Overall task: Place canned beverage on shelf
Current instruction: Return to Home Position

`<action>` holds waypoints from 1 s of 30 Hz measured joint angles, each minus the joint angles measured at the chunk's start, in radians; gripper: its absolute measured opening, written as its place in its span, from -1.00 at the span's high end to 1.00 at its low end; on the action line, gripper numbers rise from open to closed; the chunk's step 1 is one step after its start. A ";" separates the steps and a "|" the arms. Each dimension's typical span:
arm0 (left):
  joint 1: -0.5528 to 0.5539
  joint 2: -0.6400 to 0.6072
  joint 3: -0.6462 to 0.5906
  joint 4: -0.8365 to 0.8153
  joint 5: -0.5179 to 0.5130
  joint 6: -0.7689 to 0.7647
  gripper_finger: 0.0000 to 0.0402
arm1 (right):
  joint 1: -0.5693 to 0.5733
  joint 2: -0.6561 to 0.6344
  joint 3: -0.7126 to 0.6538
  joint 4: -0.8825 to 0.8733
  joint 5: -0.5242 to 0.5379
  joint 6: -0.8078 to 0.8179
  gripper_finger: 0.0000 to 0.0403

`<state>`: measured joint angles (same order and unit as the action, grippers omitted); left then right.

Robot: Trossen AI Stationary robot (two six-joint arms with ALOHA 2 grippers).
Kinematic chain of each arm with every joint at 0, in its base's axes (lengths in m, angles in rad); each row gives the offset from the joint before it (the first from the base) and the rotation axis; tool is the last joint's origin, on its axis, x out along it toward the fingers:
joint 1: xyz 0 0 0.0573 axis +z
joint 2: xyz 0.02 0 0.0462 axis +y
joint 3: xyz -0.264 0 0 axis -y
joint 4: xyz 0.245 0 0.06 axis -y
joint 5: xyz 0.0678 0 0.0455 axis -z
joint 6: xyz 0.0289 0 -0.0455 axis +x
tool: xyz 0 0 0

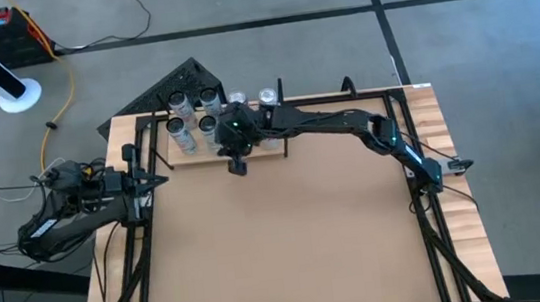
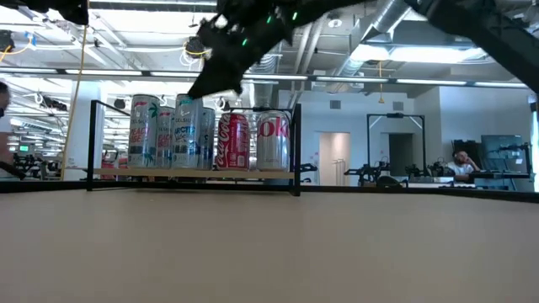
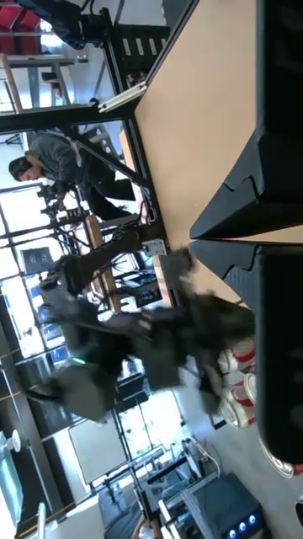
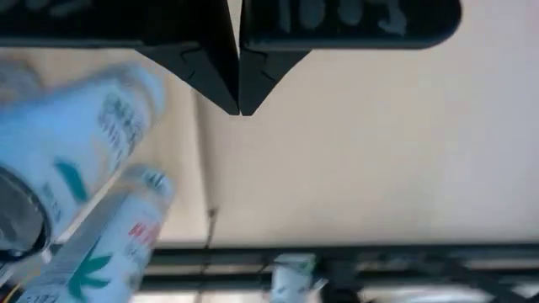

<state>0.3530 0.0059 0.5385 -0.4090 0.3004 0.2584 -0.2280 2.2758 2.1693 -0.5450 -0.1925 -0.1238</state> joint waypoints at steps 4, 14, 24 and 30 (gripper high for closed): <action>0.000 0.000 0.000 -0.001 0.000 0.000 1.00 | 0.046 -0.087 0.003 -0.136 0.009 -0.010 0.87; 0.000 0.019 -0.109 0.196 -0.001 -0.127 1.00 | 0.206 -0.311 0.001 -0.506 0.190 0.025 0.86; 0.000 0.069 -0.191 0.302 -0.011 -0.263 1.00 | 0.243 -0.758 -0.569 -0.085 0.274 0.073 0.89; -0.001 0.079 -0.261 0.354 -0.020 -0.299 1.00 | 0.196 -1.123 -1.170 0.443 0.308 0.204 0.86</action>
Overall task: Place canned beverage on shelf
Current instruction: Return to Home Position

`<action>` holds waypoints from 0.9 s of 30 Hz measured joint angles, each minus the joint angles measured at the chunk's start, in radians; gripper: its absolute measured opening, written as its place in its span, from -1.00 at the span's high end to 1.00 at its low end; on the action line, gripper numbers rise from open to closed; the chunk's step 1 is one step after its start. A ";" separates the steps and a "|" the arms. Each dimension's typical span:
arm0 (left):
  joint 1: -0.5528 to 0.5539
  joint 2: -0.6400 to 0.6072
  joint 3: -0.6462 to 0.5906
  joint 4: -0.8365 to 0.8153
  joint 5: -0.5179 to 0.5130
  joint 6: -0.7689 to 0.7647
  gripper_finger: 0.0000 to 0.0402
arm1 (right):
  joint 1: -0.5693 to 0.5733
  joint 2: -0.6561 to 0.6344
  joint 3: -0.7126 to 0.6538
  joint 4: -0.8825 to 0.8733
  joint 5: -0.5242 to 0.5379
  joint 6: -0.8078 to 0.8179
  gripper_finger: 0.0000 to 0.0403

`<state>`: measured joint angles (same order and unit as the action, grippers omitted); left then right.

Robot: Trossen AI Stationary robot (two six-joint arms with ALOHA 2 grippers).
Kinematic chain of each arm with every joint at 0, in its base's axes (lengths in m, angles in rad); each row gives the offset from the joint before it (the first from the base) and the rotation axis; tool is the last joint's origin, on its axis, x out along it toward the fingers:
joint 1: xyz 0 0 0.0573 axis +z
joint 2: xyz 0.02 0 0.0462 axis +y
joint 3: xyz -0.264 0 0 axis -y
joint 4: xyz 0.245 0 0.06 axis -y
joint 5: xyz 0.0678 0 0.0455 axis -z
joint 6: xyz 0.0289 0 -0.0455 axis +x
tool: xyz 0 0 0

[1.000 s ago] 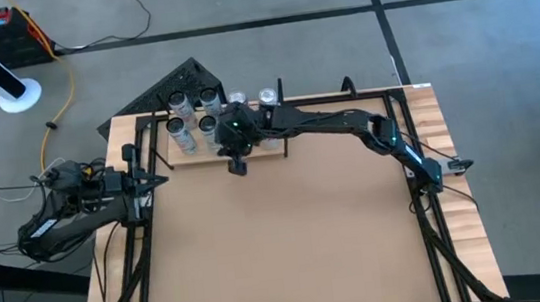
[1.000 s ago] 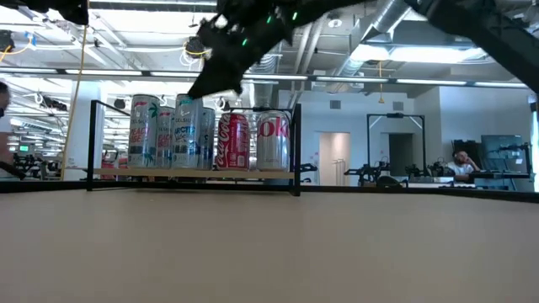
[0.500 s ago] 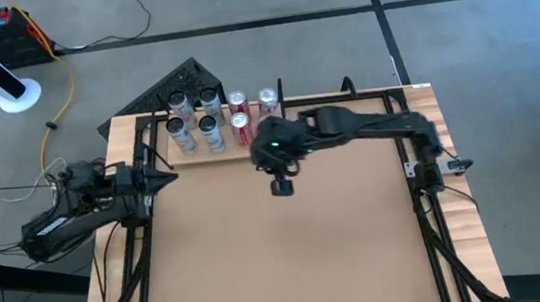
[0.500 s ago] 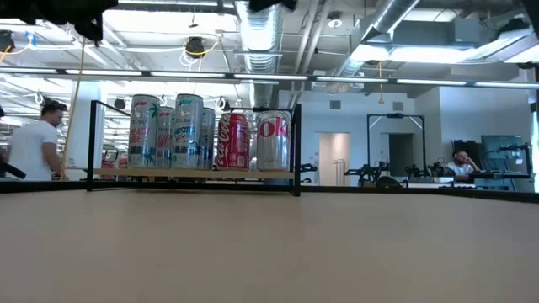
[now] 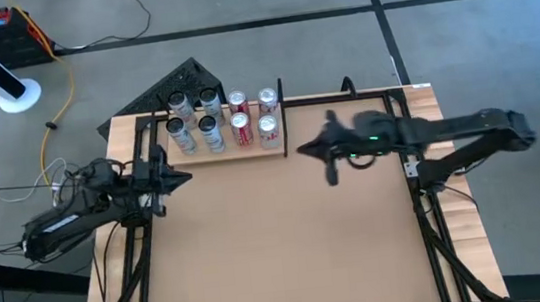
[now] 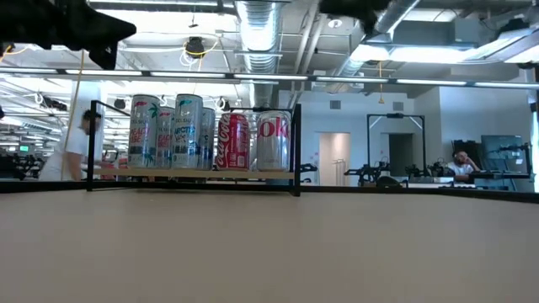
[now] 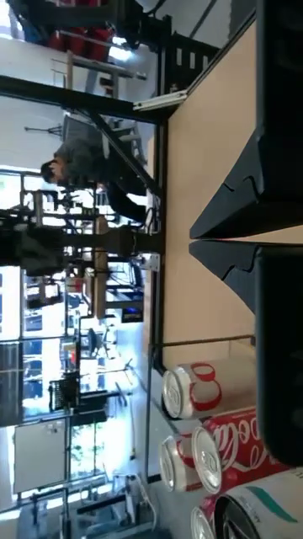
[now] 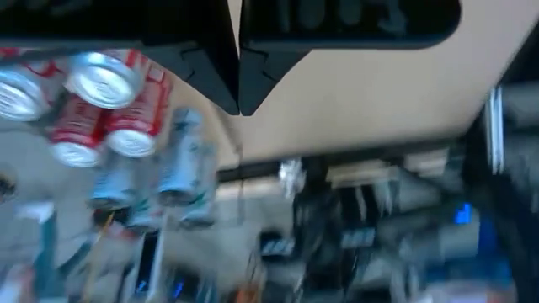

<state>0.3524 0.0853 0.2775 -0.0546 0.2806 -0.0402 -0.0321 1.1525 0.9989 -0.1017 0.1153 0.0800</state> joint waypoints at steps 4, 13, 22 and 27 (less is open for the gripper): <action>0.000 -0.003 -0.038 0.043 -0.029 0.010 1.00 | -0.011 -0.188 -0.290 0.265 0.054 0.051 0.90; 0.000 -0.003 -0.110 0.082 -0.060 0.045 1.00 | -0.042 -0.430 -0.626 0.443 0.098 0.063 0.88; 0.000 -0.003 -0.151 0.092 -0.068 0.013 1.00 | -0.067 -0.611 -0.834 0.523 0.181 0.054 0.88; 0.000 -0.003 -0.157 0.104 -0.092 0.010 1.00 | -0.093 -0.694 -0.926 0.556 0.182 0.073 0.89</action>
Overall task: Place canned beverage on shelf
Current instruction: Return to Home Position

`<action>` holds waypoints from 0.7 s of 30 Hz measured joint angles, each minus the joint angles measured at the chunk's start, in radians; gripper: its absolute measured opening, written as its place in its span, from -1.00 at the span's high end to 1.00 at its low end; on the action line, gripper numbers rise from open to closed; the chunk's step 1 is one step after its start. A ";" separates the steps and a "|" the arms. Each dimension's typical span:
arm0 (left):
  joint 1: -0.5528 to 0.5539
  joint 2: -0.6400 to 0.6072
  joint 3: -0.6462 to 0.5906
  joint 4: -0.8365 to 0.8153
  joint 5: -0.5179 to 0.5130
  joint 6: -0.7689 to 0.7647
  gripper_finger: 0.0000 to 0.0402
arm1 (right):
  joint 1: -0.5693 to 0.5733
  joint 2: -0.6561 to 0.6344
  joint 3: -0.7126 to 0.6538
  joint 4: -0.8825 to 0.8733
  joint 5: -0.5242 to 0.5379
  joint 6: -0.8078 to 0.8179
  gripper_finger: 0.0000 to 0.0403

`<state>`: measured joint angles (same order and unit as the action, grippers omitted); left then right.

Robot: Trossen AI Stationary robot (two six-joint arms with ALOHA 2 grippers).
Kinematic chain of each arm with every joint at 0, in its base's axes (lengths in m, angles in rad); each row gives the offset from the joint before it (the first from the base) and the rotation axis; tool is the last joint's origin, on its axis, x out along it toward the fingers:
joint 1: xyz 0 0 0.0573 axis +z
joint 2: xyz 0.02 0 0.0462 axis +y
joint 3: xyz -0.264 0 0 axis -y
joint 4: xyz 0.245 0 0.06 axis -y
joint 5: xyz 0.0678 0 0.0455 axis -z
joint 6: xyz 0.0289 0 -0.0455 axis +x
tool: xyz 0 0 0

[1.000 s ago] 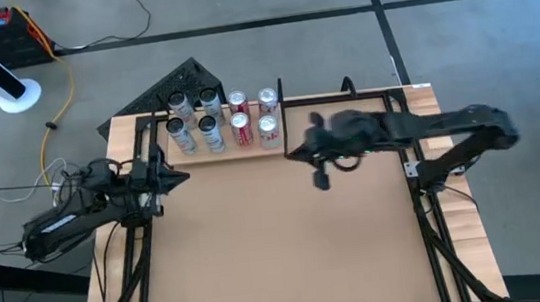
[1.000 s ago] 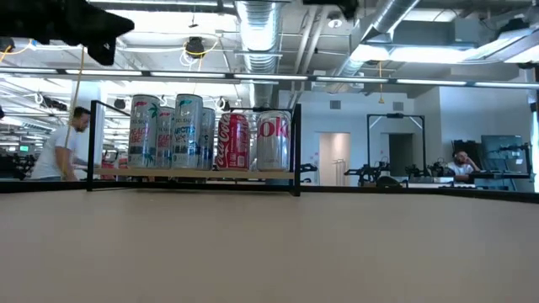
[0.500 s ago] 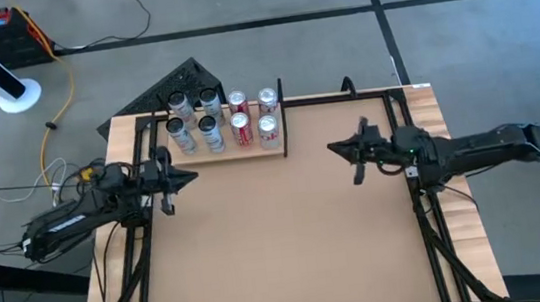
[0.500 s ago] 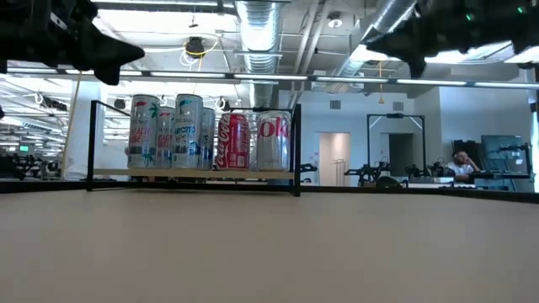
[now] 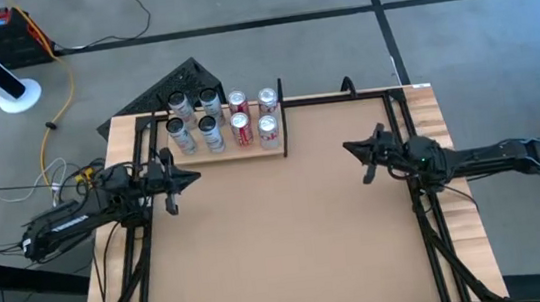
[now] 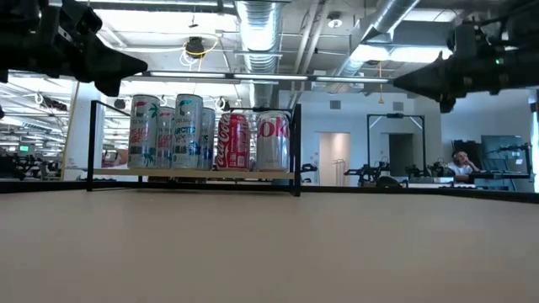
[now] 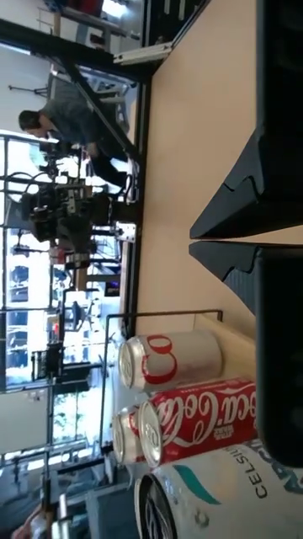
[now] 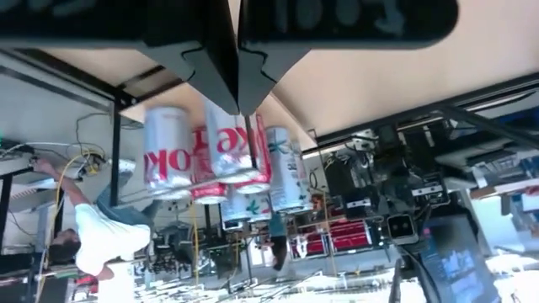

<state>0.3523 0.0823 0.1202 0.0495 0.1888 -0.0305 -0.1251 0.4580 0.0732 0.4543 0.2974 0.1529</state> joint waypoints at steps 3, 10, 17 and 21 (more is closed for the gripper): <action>0.000 0.000 -0.059 0.073 -0.006 -0.031 1.00 | -0.011 -0.043 -0.046 0.001 -0.001 0.023 0.88; 0.000 0.001 -0.107 0.091 -0.036 -0.032 1.00 | -0.016 -0.100 -0.065 -0.057 0.000 0.036 0.88; 0.000 0.001 -0.107 0.045 -0.024 -0.023 1.00 | -0.039 -0.117 -0.065 -0.080 0.071 -0.027 0.86; 0.000 0.001 -0.107 0.023 -0.020 -0.031 1.00 | -0.048 -0.117 -0.065 -0.084 0.071 -0.027 0.82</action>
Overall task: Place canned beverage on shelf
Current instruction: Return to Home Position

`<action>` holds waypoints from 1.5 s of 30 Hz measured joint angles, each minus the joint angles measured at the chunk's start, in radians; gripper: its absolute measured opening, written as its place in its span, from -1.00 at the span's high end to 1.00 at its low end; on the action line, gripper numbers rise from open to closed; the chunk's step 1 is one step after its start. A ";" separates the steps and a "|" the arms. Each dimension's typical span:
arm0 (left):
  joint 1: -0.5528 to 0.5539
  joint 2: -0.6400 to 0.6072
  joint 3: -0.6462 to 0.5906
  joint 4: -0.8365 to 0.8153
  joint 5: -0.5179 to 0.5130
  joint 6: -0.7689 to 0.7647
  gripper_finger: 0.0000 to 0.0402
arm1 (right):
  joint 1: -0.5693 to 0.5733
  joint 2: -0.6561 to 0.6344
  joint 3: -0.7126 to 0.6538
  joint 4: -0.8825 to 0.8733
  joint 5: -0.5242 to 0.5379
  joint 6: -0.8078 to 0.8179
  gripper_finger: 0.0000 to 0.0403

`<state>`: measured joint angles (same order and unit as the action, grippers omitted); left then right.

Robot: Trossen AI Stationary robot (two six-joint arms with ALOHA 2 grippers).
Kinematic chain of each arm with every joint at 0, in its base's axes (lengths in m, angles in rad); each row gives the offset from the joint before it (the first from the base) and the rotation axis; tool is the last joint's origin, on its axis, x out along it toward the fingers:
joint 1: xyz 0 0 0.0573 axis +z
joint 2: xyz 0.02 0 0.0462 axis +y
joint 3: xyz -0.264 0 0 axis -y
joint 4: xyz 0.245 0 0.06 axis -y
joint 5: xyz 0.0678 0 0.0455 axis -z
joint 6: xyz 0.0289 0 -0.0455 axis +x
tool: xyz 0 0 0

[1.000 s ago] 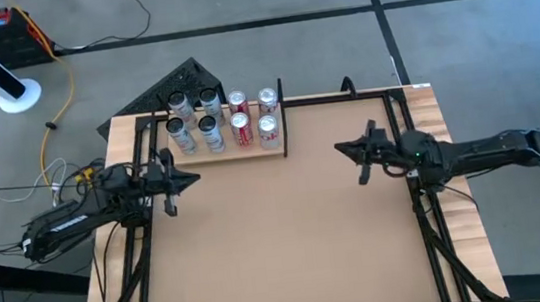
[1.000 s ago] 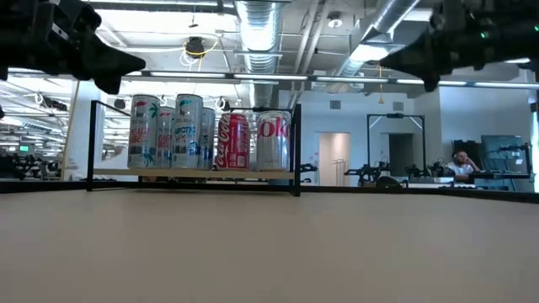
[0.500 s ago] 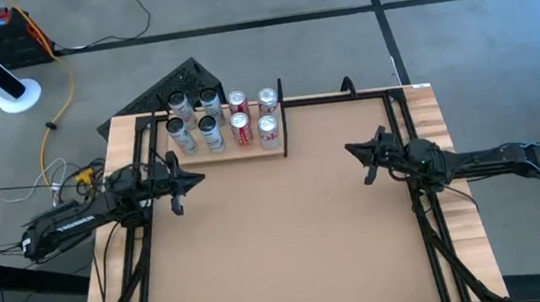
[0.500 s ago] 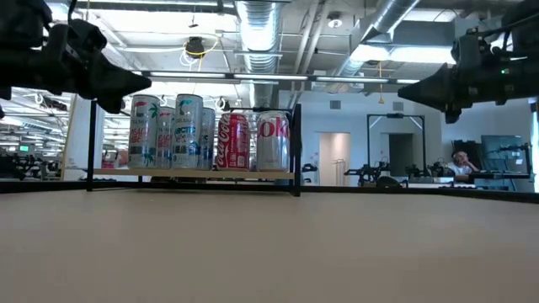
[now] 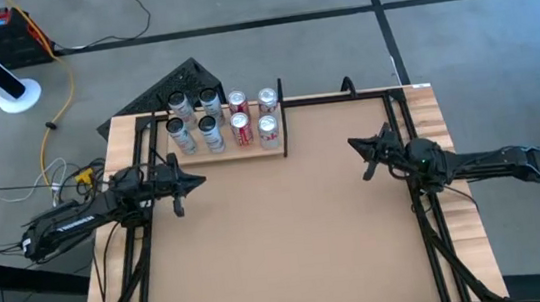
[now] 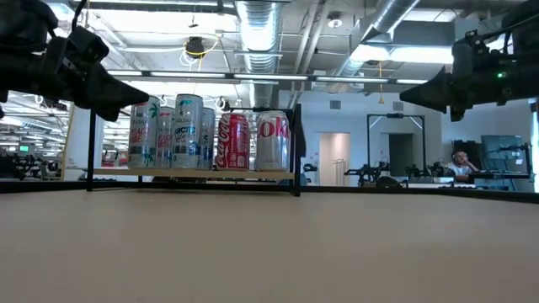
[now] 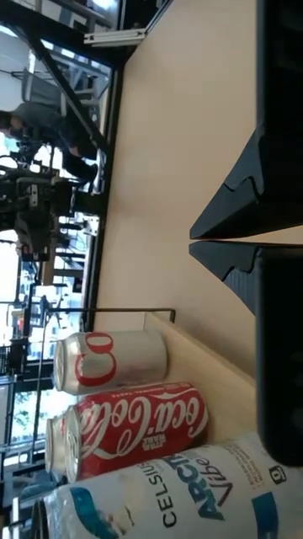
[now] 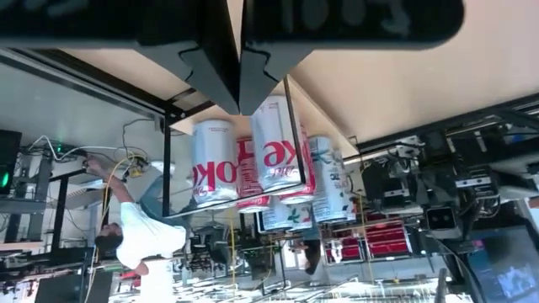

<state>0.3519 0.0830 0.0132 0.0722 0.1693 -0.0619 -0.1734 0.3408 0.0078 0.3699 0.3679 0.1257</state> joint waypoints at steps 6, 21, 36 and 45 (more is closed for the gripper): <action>0.000 0.000 0.000 -0.027 0.004 -0.011 1.00 | 0.000 0.000 0.000 -0.013 0.000 -0.002 0.82; 0.000 0.000 0.000 -0.032 -0.027 0.020 1.00 | 0.000 0.000 -0.002 -0.113 -0.001 -0.003 0.81; 0.000 0.000 0.000 -0.032 -0.027 0.015 1.00 | 0.000 0.000 -0.002 -0.216 -0.001 -0.002 0.81; 0.000 0.000 0.000 -0.033 -0.027 0.020 1.00 | 0.000 0.000 -0.003 -0.248 -0.001 -0.002 0.81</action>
<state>0.3519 0.0826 0.0132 0.0397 0.1425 -0.0422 -0.1730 0.3412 0.0051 0.1219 0.3668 0.1234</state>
